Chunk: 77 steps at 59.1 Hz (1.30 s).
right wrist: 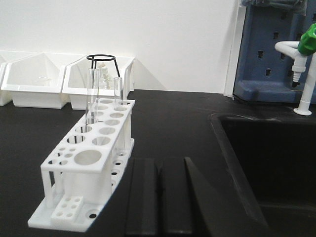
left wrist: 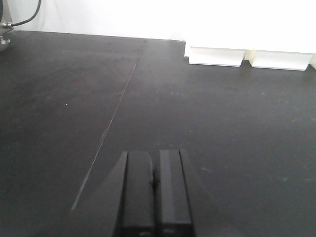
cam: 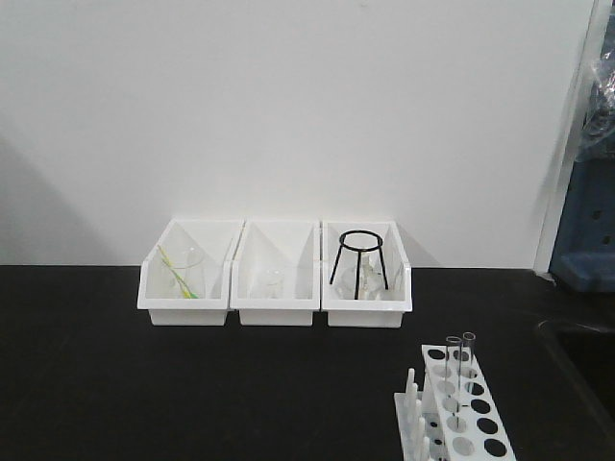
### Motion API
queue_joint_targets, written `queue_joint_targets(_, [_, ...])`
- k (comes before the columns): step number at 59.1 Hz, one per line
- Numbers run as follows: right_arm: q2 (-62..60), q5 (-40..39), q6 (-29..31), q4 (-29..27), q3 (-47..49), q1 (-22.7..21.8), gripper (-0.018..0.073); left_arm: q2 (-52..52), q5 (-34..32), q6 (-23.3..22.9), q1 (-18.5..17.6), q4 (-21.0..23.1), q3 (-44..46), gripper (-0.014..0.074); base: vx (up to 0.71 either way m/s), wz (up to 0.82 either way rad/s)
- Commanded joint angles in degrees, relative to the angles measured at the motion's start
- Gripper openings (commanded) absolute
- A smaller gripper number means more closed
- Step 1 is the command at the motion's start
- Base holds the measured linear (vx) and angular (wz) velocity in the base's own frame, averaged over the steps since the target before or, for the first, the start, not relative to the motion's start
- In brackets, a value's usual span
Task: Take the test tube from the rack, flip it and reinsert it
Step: 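Move the right gripper toward the clear test tube in the rack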
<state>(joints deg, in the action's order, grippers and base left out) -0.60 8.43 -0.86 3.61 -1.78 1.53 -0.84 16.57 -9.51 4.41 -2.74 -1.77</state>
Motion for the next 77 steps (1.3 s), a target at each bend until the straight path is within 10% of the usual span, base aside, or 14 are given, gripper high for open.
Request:
queue_joint_targets(1, [-0.6, -4.7, 0.4, 0.0, 0.0, -0.4, -0.0011, -0.7, -5.0, 0.0, -0.4, 0.2, -0.1, -0.0006, 0.1, 0.0])
queue_joint_targets(34, [-0.6, -6.5, 0.4, 0.0, 0.0, -0.4, -0.0011, -0.7, -5.0, 0.0, -0.4, 0.2, -0.1, -0.0006, 0.05, -0.01])
queue_joint_targets(49, [-0.6, -22.8, 0.0, 0.0, 1.1, -0.4, -0.0011, -0.7, -5.0, 0.0, -0.4, 0.2, -0.1, -0.0006, 0.0, 0.0])
queue_joint_targets(77, [21.4, -6.2, 0.0, 0.3, 22.8, -0.4, 0.0001, -0.7, -5.0, 0.0, -0.4, 0.2, -0.1, -0.0006, 0.0, 0.0])
